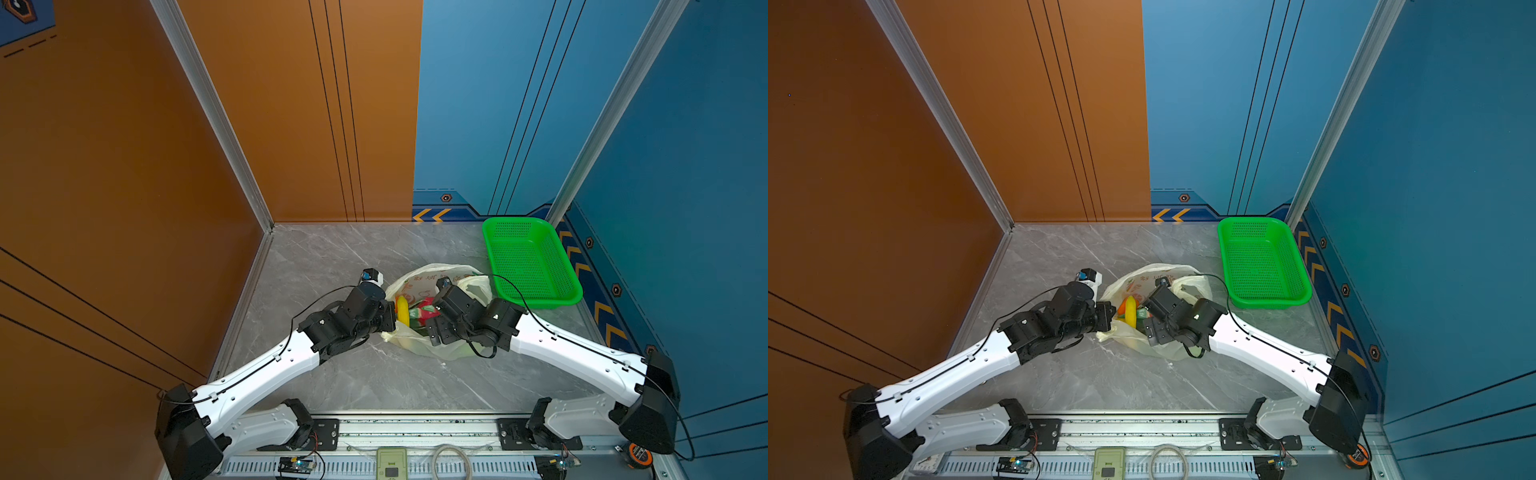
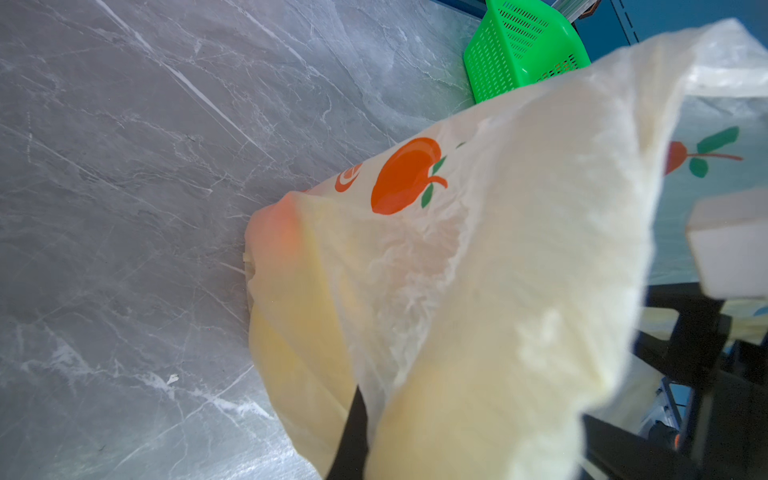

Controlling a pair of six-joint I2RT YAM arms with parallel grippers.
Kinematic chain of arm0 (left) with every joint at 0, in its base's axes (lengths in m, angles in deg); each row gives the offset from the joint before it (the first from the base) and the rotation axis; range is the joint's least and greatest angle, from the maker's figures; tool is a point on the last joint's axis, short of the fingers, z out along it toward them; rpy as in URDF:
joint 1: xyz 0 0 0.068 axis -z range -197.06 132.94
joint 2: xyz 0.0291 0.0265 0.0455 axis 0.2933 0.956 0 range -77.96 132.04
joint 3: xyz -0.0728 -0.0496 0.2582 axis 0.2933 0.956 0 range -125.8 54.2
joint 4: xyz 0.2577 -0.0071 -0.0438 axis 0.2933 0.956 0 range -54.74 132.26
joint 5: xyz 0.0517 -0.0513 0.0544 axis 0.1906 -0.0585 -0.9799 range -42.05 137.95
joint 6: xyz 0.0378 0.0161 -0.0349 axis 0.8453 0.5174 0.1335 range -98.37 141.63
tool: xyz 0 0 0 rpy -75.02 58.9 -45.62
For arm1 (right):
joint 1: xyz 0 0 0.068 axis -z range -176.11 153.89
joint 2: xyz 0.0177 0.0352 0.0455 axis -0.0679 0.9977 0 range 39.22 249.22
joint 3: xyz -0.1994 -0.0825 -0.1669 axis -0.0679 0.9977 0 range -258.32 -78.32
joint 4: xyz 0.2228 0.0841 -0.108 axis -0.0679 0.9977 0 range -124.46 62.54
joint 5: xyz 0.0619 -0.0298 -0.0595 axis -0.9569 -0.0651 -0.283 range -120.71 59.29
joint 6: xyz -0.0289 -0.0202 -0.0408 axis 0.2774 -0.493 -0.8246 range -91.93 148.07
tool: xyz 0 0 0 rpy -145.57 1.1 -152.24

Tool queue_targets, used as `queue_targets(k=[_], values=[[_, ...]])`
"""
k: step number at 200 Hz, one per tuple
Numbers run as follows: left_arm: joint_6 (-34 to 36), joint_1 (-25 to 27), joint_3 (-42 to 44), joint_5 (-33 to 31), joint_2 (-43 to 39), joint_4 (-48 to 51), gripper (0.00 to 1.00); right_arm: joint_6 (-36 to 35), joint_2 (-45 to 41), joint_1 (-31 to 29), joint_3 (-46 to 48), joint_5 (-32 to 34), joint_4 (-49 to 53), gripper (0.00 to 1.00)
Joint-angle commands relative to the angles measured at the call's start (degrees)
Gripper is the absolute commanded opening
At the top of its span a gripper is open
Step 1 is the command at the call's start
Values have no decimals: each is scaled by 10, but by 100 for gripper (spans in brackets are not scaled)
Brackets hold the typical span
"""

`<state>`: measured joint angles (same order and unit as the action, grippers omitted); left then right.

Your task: Untie the knot of the plastic bag and take out the fruit

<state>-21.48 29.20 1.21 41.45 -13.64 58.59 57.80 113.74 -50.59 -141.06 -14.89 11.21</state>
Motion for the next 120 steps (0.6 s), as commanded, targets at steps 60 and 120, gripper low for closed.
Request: queue_targets(k=[60, 120], values=[[-35, 7, -8, -19, -14, -12, 0, 74, -112, -56, 168, 5, 37, 100], [-17, 14, -11, 11, -9, -9, 0, 93, -105, -63, 133, -32, 55, 100]])
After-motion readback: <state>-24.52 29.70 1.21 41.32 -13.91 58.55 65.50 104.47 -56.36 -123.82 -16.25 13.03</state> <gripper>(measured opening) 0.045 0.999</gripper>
